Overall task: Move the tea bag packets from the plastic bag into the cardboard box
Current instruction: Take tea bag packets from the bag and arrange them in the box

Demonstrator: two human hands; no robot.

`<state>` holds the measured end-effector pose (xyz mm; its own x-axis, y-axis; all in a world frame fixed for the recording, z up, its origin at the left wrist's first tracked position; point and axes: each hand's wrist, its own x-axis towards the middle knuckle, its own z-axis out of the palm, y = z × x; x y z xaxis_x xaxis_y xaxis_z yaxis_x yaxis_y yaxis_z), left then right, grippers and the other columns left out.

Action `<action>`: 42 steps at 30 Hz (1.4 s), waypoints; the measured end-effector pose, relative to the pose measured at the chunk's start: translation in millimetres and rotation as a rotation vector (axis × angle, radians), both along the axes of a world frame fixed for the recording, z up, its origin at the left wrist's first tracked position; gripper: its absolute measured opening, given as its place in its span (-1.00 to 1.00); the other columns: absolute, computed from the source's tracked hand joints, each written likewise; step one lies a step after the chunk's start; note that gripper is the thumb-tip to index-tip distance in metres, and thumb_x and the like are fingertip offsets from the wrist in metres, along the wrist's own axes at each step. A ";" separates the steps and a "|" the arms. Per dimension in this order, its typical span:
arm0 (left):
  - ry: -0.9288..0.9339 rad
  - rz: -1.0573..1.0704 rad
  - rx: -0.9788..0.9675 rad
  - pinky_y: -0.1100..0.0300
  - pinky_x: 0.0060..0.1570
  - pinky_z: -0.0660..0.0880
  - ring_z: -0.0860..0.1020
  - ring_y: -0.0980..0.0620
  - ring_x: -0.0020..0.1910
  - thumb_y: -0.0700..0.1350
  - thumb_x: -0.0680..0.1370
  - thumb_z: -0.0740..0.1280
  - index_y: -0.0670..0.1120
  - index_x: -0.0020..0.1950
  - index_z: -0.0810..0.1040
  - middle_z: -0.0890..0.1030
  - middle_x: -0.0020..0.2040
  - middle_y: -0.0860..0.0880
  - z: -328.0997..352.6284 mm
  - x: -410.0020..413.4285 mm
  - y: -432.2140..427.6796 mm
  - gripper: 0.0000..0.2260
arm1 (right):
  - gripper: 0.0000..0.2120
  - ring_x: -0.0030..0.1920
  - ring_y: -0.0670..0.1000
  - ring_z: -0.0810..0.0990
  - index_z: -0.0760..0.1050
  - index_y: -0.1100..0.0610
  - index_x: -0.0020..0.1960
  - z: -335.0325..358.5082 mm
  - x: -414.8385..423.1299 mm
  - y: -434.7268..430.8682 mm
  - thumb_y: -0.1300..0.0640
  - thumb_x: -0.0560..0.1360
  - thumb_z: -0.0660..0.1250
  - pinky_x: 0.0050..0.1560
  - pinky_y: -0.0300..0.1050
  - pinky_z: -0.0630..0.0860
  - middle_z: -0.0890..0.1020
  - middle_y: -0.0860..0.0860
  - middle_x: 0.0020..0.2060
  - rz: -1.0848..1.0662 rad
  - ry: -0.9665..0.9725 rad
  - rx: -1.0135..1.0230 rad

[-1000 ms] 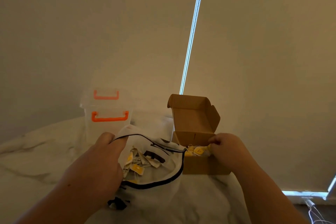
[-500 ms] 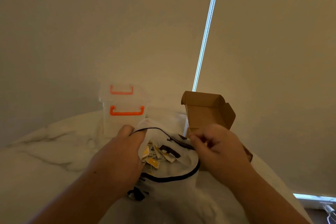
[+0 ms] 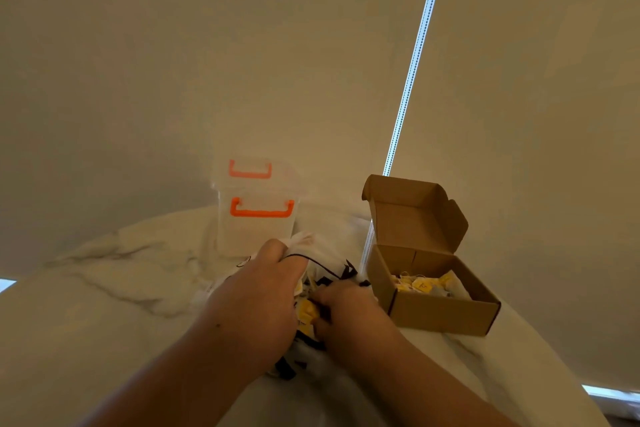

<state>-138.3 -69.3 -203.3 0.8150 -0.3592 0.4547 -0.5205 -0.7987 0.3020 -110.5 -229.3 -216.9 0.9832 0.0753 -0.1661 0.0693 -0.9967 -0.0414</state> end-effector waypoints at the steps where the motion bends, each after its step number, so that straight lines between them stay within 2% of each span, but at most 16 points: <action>1: -0.002 -0.007 -0.002 0.10 -0.03 0.58 0.51 0.06 -0.05 -0.17 0.52 0.22 0.19 0.33 0.16 0.27 0.14 0.15 -0.7 0.5 -0.3 -0.53 | -0.59 0.29 0.18 0.46 0.37 0.08 0.42 4.1 7.6 2.0 0.08 0.58 0.24 0.22 0.05 0.43 0.44 0.14 0.34 0.005 0.087 -0.073; 3: 0.001 -0.019 -0.005 0.09 -0.04 0.58 0.51 0.06 -0.05 -0.17 0.51 0.22 0.20 0.31 0.15 0.27 0.12 0.15 -1.4 0.7 -0.9 -0.53 | -0.60 0.34 0.23 0.41 0.35 0.13 0.43 11.1 12.4 4.0 0.10 0.61 0.21 0.28 0.12 0.40 0.40 0.18 0.38 0.013 0.176 -0.133; 5: 0.007 -0.024 -0.003 0.09 -0.04 0.58 0.51 0.06 -0.05 -0.17 0.52 0.22 0.21 0.30 0.15 0.27 0.12 0.15 -1.2 0.5 -0.5 -0.54 | -0.66 0.28 0.20 0.48 0.43 0.14 0.37 12.3 6.3 2.7 0.11 0.61 0.21 0.24 0.07 0.44 0.48 0.16 0.31 0.005 0.148 -0.041; 8: 0.027 -0.012 0.010 0.13 -0.05 0.58 0.50 0.09 -0.06 -0.16 0.52 0.24 0.16 0.26 0.25 0.28 0.14 0.14 1.8 -0.2 0.6 -0.61 | -0.89 -0.05 -0.02 0.62 0.59 0.02 -0.01 -3.3 -21.1 -6.9 0.10 0.56 0.29 0.04 -0.07 0.59 0.63 -0.03 -0.08 -0.046 -0.189 0.378; 11: 0.031 0.003 0.015 0.16 -0.04 0.59 0.51 0.10 -0.05 -0.16 0.52 0.25 0.14 0.30 0.26 0.29 0.15 0.14 4.2 0.8 0.3 -0.59 | -0.87 -0.22 -0.11 0.62 0.58 -0.07 -0.20 -9.9 -36.3 -15.0 0.10 0.51 0.37 -0.13 -0.14 0.62 0.64 -0.07 -0.24 -0.100 -0.366 0.717; 13: 0.031 0.009 0.000 0.16 -0.05 0.59 0.51 0.10 -0.06 -0.17 0.52 0.26 0.16 0.34 0.23 0.29 0.15 0.15 4.4 0.9 0.5 -0.55 | -0.87 -0.26 -0.06 0.62 0.57 -0.11 -0.15 -6.1 -37.4 -17.2 0.11 0.51 0.38 -0.21 -0.12 0.60 0.65 -0.01 -0.28 -0.131 -0.342 0.817; 17: 0.037 0.027 -0.001 0.18 -0.09 0.57 0.49 0.10 -0.11 -0.16 0.52 0.26 0.15 0.35 0.23 0.29 0.13 0.15 5.4 -0.1 1.1 -0.54 | -0.81 -0.27 0.02 0.64 0.54 -0.09 -0.02 -2.8 -41.8 -19.6 0.21 0.53 0.35 -0.14 0.05 0.60 0.67 0.10 -0.26 -0.182 -0.246 0.994; 21: 0.048 0.036 -0.021 0.19 -0.11 0.57 0.49 0.11 -0.14 -0.17 0.52 0.25 0.17 0.28 0.28 0.27 0.07 0.18 8.9 -1.6 2.2 -0.60 | -0.83 -0.30 0.02 0.60 0.59 0.12 0.05 8.3 -51.5 -25.7 0.33 0.54 0.31 -0.29 -0.06 0.53 0.63 0.08 -0.33 -0.186 -0.189 1.291; 26: 0.056 0.038 -0.039 0.20 -0.07 0.58 0.49 0.12 -0.06 -0.18 0.53 0.24 0.15 0.35 0.26 0.29 0.13 0.16 11.3 -0.2 3.9 -0.56 | -0.79 -0.29 0.07 0.56 0.59 0.25 0.09 40.7 -70.5 -47.1 0.36 0.52 0.26 -0.32 -0.06 0.43 0.64 0.17 -0.23 -0.221 -0.164 1.712; 29: 0.071 0.030 -0.034 0.27 0.00 0.54 0.48 0.12 0.02 -0.16 0.55 0.24 0.14 0.43 0.22 0.29 0.18 0.16 12.4 0.4 3.1 -0.51 | -0.73 -0.16 0.13 0.56 0.59 0.24 0.10 59.8 -75.6 -64.8 0.28 0.42 0.28 -0.24 -0.06 0.49 0.66 0.20 -0.11 -0.208 -0.193 1.937; 32: 0.073 0.020 -0.028 0.29 -0.11 0.50 0.48 0.12 -0.08 -0.17 0.56 0.22 0.15 0.47 0.17 0.28 0.15 0.16 14.6 -1.9 2.7 -0.48 | -0.74 -0.14 0.11 0.60 0.58 0.20 0.08 72.5 -74.8 -86.0 0.24 0.42 0.29 -0.30 -0.12 0.55 0.67 0.17 -0.11 -0.206 -0.410 2.105; 34: 0.065 0.023 -0.037 0.28 -0.13 0.52 0.48 0.13 -0.12 -0.16 0.56 0.22 0.15 0.47 0.17 0.28 0.13 0.17 15.2 -2.4 3.7 -0.48 | -0.81 -0.14 0.09 0.63 0.59 0.15 0.08 75.8 -73.4 -105.1 0.26 0.50 0.28 -0.32 -0.13 0.54 0.69 0.13 -0.09 -0.280 -0.661 2.027; 35: 0.065 0.027 -0.040 0.28 -0.12 0.53 0.48 0.13 -0.12 -0.16 0.56 0.22 0.15 0.48 0.16 0.28 0.13 0.17 15.0 -1.9 3.7 -0.47 | -0.81 -0.14 0.07 0.66 0.59 0.12 0.08 74.9 -72.7 -114.0 0.26 0.54 0.27 -0.29 -0.12 0.54 0.70 0.10 -0.07 -0.345 -0.776 1.881; 38: 0.075 0.035 -0.037 0.26 -0.03 0.54 0.47 0.12 -0.07 -0.16 0.55 0.23 0.16 0.50 0.12 0.29 0.14 0.17 12.6 -0.8 1.7 -0.42 | -0.83 -0.20 -0.08 0.68 0.60 0.02 0.12 60.5 -64.0 -130.4 0.17 0.57 0.31 -0.23 -0.14 0.57 0.70 -0.03 -0.14 -0.516 -0.932 1.186; 40: 0.080 0.029 -0.035 0.25 -0.02 0.54 0.46 0.11 -0.08 -0.17 0.54 0.23 0.16 0.51 0.12 0.28 0.12 0.18 10.7 -1.4 -0.1 -0.41 | -0.80 -0.17 -0.09 0.65 0.58 -0.05 0.18 39.7 -48.6 -136.9 0.09 0.57 0.31 -0.14 -0.10 0.60 0.67 -0.09 -0.11 -0.493 -0.760 0.757; 42: 0.083 0.020 -0.042 0.25 -0.07 0.54 0.46 0.11 -0.11 -0.17 0.54 0.23 0.18 0.52 0.08 0.26 0.09 0.20 9.3 -2.2 -0.2 -0.38 | -0.72 0.02 -0.06 0.58 0.52 -0.11 0.28 20.5 -32.3 -141.0 0.00 0.58 0.27 0.07 -0.06 0.56 0.62 -0.10 0.06 -0.468 -0.503 0.404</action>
<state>-140.5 -69.5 -194.0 0.8572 -0.3243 0.4001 -0.4764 -0.7943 0.3769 -142.8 -370.3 -196.4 0.8774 -0.4041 0.2586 -0.2460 -0.8417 -0.4807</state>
